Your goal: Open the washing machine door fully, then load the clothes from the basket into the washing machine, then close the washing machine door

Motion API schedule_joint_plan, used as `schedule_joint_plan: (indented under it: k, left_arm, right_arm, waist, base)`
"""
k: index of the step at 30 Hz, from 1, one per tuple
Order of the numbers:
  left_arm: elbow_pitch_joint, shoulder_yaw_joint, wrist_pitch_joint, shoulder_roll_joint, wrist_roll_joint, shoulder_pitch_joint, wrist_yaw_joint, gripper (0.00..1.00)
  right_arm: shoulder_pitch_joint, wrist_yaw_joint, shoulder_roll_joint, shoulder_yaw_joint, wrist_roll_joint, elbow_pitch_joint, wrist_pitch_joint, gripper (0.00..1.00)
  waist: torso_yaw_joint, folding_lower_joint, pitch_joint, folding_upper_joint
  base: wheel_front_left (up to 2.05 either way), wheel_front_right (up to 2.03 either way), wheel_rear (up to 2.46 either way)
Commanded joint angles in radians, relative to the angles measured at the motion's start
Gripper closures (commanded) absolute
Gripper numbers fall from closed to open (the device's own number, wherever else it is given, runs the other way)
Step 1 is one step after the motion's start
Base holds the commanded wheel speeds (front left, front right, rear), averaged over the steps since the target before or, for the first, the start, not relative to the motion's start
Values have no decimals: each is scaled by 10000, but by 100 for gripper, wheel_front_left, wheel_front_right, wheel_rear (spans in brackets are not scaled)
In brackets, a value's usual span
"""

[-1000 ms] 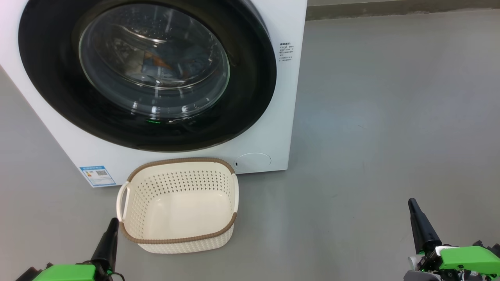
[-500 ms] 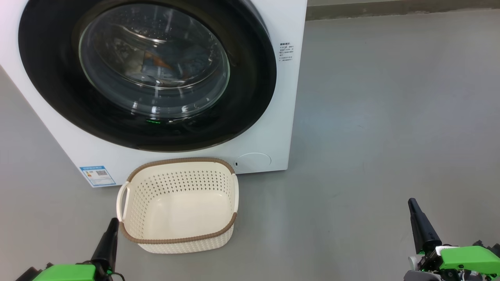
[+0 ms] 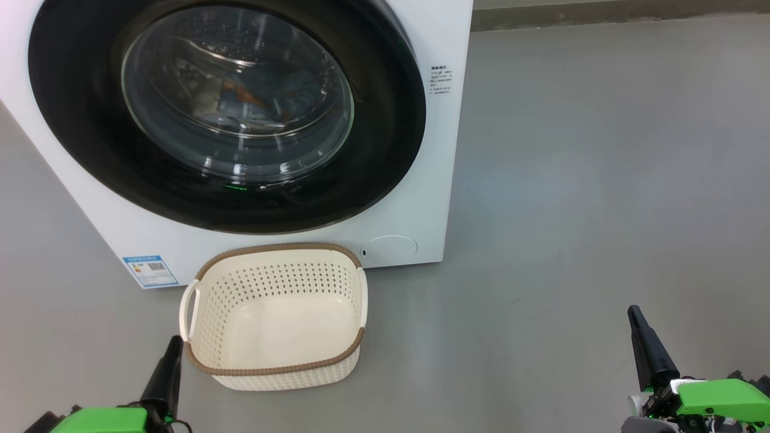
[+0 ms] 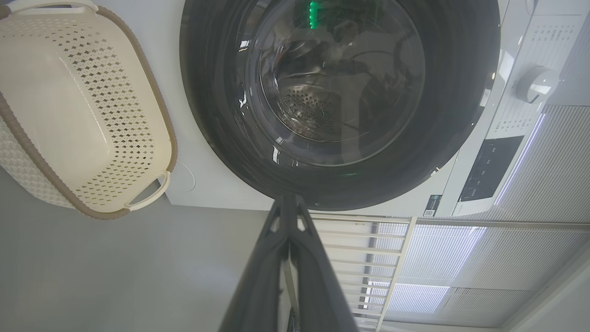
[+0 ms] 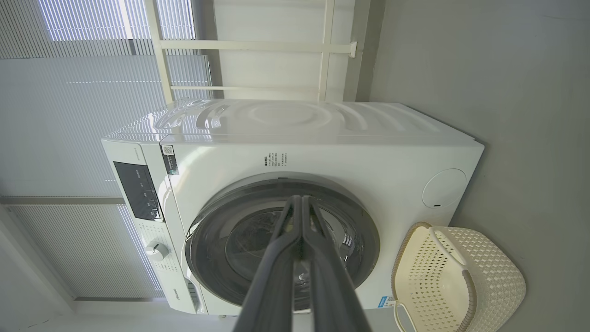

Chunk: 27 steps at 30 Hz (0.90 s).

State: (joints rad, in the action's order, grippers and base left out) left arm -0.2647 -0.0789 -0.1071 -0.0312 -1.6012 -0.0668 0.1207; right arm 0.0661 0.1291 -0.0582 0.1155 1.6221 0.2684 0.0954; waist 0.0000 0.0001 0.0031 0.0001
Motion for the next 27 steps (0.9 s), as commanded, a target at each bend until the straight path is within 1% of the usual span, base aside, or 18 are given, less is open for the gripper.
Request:
schedule_joint_plan:
  k: [1, 27]
  left_arm:
    - [195, -347, -59, -190, -76, -413, 100, 100]
    - [195, -346, -59, -190, -76, -412, 100, 100]
  right_arm:
    - [403, 16, -37, -176, -4, -244, 51, 100]
    - [408, 16, -3, -126, -45, -242, 91, 100]
  waist:
    - [0, 0, 0, -1]
    - [0, 0, 0, -1]
  base:
    - [0, 0, 0]
    - [0, 0, 0]
